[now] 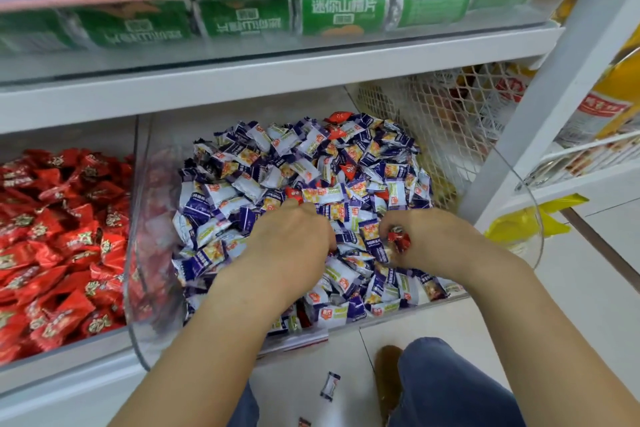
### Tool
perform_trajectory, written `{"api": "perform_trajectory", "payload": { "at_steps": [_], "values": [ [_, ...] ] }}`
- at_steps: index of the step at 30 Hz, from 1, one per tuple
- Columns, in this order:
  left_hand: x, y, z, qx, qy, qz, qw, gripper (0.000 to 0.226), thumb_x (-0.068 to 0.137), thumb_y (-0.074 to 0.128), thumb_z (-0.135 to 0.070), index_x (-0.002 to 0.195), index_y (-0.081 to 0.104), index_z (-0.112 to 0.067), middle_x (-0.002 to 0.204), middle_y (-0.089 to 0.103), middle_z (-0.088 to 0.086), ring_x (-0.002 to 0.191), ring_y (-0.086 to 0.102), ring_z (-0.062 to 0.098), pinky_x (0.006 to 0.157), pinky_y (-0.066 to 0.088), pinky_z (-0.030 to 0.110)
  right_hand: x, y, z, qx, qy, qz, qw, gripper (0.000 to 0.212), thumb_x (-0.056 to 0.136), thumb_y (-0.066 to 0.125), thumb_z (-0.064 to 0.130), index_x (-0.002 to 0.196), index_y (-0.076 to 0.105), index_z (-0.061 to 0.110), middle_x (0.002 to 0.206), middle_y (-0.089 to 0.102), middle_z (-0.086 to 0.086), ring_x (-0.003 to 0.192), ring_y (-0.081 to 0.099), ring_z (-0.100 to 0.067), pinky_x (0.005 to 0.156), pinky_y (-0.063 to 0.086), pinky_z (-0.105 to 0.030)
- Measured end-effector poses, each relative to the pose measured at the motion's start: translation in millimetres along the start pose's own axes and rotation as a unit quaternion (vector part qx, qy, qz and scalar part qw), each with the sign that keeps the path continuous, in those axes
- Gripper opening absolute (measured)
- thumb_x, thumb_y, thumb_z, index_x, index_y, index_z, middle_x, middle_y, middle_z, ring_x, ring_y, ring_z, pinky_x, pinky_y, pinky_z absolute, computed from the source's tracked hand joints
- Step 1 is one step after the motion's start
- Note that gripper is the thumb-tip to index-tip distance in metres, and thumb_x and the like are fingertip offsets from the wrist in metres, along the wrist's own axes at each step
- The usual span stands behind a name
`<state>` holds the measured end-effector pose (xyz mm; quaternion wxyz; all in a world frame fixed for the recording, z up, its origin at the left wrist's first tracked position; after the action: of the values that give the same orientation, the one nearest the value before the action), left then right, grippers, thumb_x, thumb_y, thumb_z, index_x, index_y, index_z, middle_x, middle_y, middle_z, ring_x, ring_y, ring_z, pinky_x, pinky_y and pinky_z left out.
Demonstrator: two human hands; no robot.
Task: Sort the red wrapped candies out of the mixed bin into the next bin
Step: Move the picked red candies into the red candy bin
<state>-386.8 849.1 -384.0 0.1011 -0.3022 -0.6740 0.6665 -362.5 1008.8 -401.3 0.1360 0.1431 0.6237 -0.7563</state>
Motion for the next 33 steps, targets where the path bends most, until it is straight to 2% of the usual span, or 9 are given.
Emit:
{"api": "perform_trajectory", "payload": {
  "at_steps": [3, 6, 11, 13, 16, 21, 25, 29, 33],
  "values": [
    [-1.3, 1.9, -6.8, 0.072, -0.001, 0.01, 0.997, 0.05, 0.091, 0.046, -0.007, 0.133, 0.051, -0.033, 0.124, 0.047, 0.007, 0.117, 0.04, 0.025, 0.089, 0.041, 0.035, 0.8, 3.9, 0.8, -0.022, 0.002, 0.007, 1.0, 0.029, 0.084, 0.068, 0.04, 0.108, 0.052, 0.036, 0.091, 0.051, 0.01, 0.088, 0.049, -0.014, 0.074, 0.046, -0.03],
    [1.6, -0.2, -7.4, 0.075, -0.035, -0.016, 0.996, 0.039, 0.09, 0.051, -0.009, 0.125, 0.058, -0.026, 0.122, 0.051, 0.006, 0.115, 0.043, 0.024, 0.084, 0.042, 0.034, 2.1, 2.5, -4.6, -0.029, 0.024, -0.027, 0.999, 0.024, 0.084, 0.068, 0.03, 0.103, 0.056, 0.039, 0.102, 0.061, 0.008, 0.093, 0.055, -0.017, 0.072, 0.048, -0.03],
    [0.2, -0.3, -1.1, 0.051, -0.03, -0.034, 0.998, 0.023, 0.091, 0.056, -0.017, 0.111, 0.062, -0.026, 0.114, 0.052, 0.001, 0.111, 0.043, 0.02, 0.079, 0.04, 0.029, -2.0, -12.1, -10.5, 0.045, 0.043, -0.051, 0.997, 0.017, 0.078, 0.073, 0.041, 0.082, 0.06, 0.032, 0.087, 0.062, 0.006, 0.088, 0.058, -0.018, 0.067, 0.044, -0.028],
    [-0.5, 2.6, -1.8, 0.067, -0.026, -0.018, 0.997, 0.03, 0.09, 0.059, -0.021, 0.119, 0.059, -0.025, 0.119, 0.048, 0.003, 0.114, 0.041, 0.022, 0.087, 0.041, 0.032, -6.3, -18.3, -15.2, 0.052, 0.049, -0.064, 0.995, 0.017, 0.077, 0.074, 0.039, 0.087, 0.061, 0.035, 0.095, 0.064, 0.007, 0.091, 0.057, -0.016, 0.075, 0.048, -0.03],
    [1.3, 5.5, -7.6, 0.095, -0.025, -0.003, 0.995, 0.035, 0.088, 0.063, -0.026, 0.122, 0.058, -0.022, 0.121, 0.049, 0.005, 0.114, 0.042, 0.024, 0.091, 0.04, 0.035, -12.2, -12.5, -12.0, 0.024, 0.063, -0.019, 0.998, 0.044, 0.075, 0.077, 0.034, 0.111, 0.051, 0.032, 0.089, 0.057, 0.006, 0.086, 0.052, -0.017, 0.07, 0.046, -0.031],
    [-2.8, -6.5, -0.7, 0.028, -0.022, -0.075, 0.997, 0.014, 0.09, 0.059, -0.02, 0.1, 0.067, -0.021, 0.107, 0.057, -0.001, 0.104, 0.047, 0.018, 0.077, 0.041, 0.028, -13.7, -7.1, -11.4, -0.048, 0.09, -0.022, 0.995, 0.042, 0.078, 0.072, 0.031, 0.109, 0.047, 0.016, 0.093, 0.052, -0.002, 0.088, 0.05, -0.023, 0.069, 0.041, -0.03],
    [-13.0, -13.6, 17.1, -0.075, -0.019, -0.065, 0.995, 0.012, 0.091, 0.058, -0.028, 0.093, 0.07, -0.03, 0.095, 0.05, -0.008, 0.106, 0.047, 0.014, 0.072, 0.039, 0.025, -12.5, -6.1, -15.1, -0.042, 0.095, -0.043, 0.994, 0.03, 0.081, 0.07, 0.033, 0.099, 0.055, 0.013, 0.098, 0.061, -0.005, 0.086, 0.053, -0.023, 0.068, 0.042, -0.029],
    [-10.0, -10.9, 13.3, -0.054, 0.004, -0.018, 0.998, 0.033, 0.087, 0.065, -0.037, 0.119, 0.061, -0.04, 0.106, 0.048, -0.006, 0.117, 0.041, 0.016, 0.084, 0.038, 0.027, -14.2, -14.3, -11.2, 0.046, 0.089, -0.04, 0.994, 0.029, 0.069, 0.079, 0.037, 0.085, 0.068, 0.014, 0.084, 0.066, -0.002, 0.08, 0.059, -0.018, 0.067, 0.051, -0.03],
    [-3.2, 4.2, -2.0, 0.066, 0.015, 0.011, 0.998, 0.042, 0.09, 0.059, -0.022, 0.13, 0.054, -0.032, 0.122, 0.047, 0.005, 0.117, 0.04, 0.024, 0.093, 0.037, 0.034, -20.5, -28.0, -4.4, 0.096, 0.052, -0.101, 0.989, 0.011, 0.083, 0.064, 0.034, 0.089, 0.067, 0.025, 0.079, 0.061, 0.009, 0.072, 0.054, -0.008, 0.062, 0.043, -0.026]
  ]
}}
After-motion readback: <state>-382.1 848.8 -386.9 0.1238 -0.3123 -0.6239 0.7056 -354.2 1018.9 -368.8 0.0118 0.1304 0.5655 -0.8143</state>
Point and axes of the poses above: each hand's wrist, its own x-axis towards the middle knuckle, its own y-axis out of the palm, z = x × y, the point moved 5 cm from there along x, towards the middle knuckle
